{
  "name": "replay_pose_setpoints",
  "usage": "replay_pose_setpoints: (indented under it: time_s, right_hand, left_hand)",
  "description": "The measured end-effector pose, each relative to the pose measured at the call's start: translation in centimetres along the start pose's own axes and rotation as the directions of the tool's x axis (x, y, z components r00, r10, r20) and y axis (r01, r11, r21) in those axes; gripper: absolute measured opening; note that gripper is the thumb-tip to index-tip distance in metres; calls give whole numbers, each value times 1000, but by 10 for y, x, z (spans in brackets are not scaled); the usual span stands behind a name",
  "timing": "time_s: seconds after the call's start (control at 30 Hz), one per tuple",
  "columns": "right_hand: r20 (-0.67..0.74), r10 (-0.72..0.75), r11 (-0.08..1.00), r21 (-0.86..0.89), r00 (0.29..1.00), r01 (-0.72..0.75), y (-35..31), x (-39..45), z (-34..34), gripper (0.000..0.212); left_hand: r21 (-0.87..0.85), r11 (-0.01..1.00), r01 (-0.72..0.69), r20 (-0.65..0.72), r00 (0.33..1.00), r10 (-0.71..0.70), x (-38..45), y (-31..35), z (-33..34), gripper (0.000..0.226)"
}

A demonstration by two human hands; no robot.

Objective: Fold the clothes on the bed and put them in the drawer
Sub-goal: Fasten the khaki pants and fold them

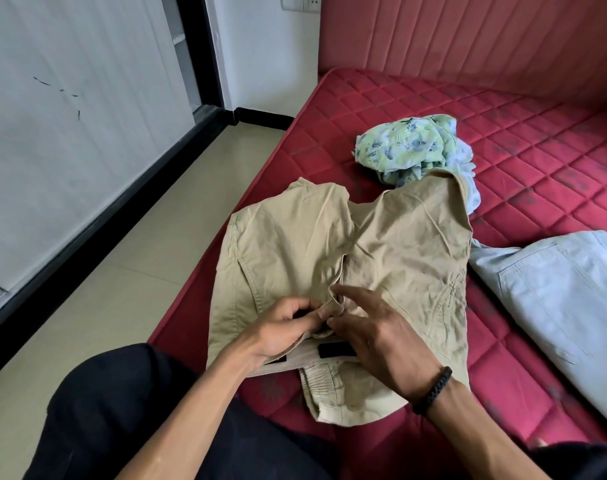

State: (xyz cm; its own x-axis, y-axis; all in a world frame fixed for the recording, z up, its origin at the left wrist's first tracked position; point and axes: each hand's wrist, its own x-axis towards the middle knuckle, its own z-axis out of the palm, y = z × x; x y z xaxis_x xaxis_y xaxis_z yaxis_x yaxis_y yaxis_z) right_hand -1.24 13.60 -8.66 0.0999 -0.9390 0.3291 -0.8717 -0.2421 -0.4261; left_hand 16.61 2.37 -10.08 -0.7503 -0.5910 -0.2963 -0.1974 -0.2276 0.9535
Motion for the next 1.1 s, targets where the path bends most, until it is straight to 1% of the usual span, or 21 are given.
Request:
replay_pose_setpoints:
  time_s: [0.07, 0.1, 0.2, 0.33, 0.43, 0.53, 0.57, 0.63, 0.7, 0.77, 0.83, 0.93, 0.97, 1.03, 1.1]
  right_hand:
    - [13, 9, 1000, 16, 1000, -10, 3, -2, 0, 18]
    - [14, 22, 1000, 15, 1000, -22, 3, -2, -1, 17]
    - [-2, 70, 996, 60, 998, -70, 3, -1, -4, 5]
    - [-49, 212, 966, 160, 976, -202, -3, 1, -7, 19]
    - [-52, 315, 933, 202, 948, -299, -5, 1, -6, 28]
    - [-15, 298, 942, 166, 954, -292, -7, 0, -3, 42]
    - [-11, 275, 953, 135, 961, -271, -8, 0, -1, 42]
    - [-24, 258, 962, 103, 966, -254, -8, -1, 3, 32]
    - [-50, 290, 953, 107, 956, -284, -8, -2, 5, 24]
    - [-85, 331, 940, 111, 940, -322, -9, -3, 6, 21]
    - [-121, 374, 925, 126, 920, -359, -10, -3, 6, 17]
    - [-149, 407, 905, 199, 901, -376, -10, -1, 7, 14]
    - [-149, 403, 908, 186, 903, -375, -9, 0, 8, 16]
    - [-137, 376, 925, 109, 917, -363, -7, -2, 10, 20]
    - [-121, 335, 942, 45, 934, -332, -8, -5, 11, 19]
  left_hand:
    - [58, 998, -12, -29, 999, 14, 0, 0, -1, 21]
    - [69, 997, -22, -53, 998, 26, 0, -2, 0, 19]
    - [99, 994, -49, -129, 990, 61, 0, -2, 1, 12]
    - [226, 971, -73, -160, 981, 111, 0, 0, -2, 15]
    - [270, 959, -87, -121, 985, 123, -2, 3, -2, 19]
    - [341, 936, -90, -85, 988, 127, -4, 5, -3, 19]
    - [378, 922, -86, -89, 988, 129, -5, 4, -3, 18]
    - [466, 881, -83, -124, 980, 158, -8, 4, 3, 14]
    - [513, 853, -94, -179, 960, 213, -12, 5, 14, 11]
    - [516, 848, -120, -219, 939, 266, -16, 5, 23, 10]
    - [508, 848, -148, -222, 930, 295, -19, 7, 25, 11]
    - [504, 845, -178, -230, 915, 330, -19, 7, 25, 16]
    - [510, 840, -186, -228, 912, 341, -18, 5, 26, 21]
    - [566, 799, -204, -171, 919, 355, -17, 4, 27, 30]
    - [610, 761, -221, -110, 927, 358, -16, 5, 26, 29]
